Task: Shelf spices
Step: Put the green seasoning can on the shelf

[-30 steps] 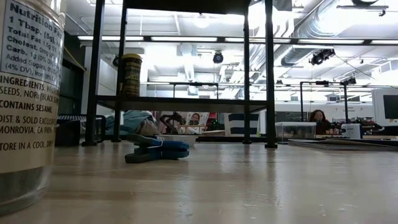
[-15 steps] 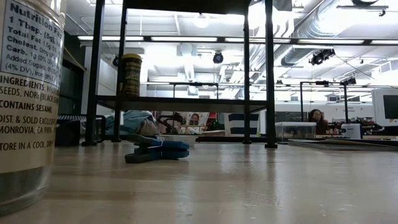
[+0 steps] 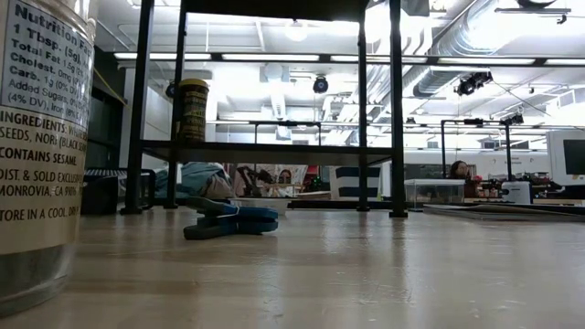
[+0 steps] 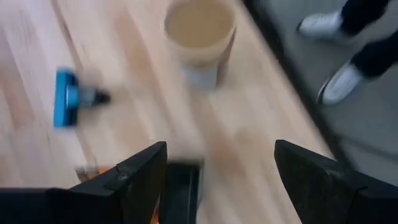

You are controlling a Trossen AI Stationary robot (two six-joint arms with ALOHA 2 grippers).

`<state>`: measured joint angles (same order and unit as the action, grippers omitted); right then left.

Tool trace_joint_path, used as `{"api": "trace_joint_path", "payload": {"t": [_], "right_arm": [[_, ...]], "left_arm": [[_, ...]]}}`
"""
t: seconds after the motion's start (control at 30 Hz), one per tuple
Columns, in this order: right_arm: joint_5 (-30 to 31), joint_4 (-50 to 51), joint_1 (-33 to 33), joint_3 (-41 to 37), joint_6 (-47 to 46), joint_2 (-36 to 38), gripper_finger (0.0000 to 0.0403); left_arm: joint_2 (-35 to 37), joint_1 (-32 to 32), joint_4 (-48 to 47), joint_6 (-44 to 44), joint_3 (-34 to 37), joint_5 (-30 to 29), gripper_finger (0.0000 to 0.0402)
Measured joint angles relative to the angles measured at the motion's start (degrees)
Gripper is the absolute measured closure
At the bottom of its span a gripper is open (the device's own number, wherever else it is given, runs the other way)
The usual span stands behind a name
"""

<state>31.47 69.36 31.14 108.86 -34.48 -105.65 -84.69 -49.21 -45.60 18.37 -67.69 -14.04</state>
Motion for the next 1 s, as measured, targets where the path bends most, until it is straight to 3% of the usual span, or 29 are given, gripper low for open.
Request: {"api": "trace_joint_path", "payload": {"t": [0.27,0.53,1.0], "right_arm": [[0.47,-0.21,-1.25,0.0,0.0,0.0,0.0111],[0.47,-0.73,-2.83,-0.02,0.01,0.0,0.0111],[0.47,-0.82,-3.04,-0.02,0.0,0.0,0.0111]], "left_arm": [[-0.39,0.13,-0.62,-2.82,6.69,2.5,0.011],[-0.32,3.4,-0.24,-6.51,8.02,-0.2,0.011],[-0.34,4.99,4.26,-6.66,13.85,4.8,0.0115]]}}
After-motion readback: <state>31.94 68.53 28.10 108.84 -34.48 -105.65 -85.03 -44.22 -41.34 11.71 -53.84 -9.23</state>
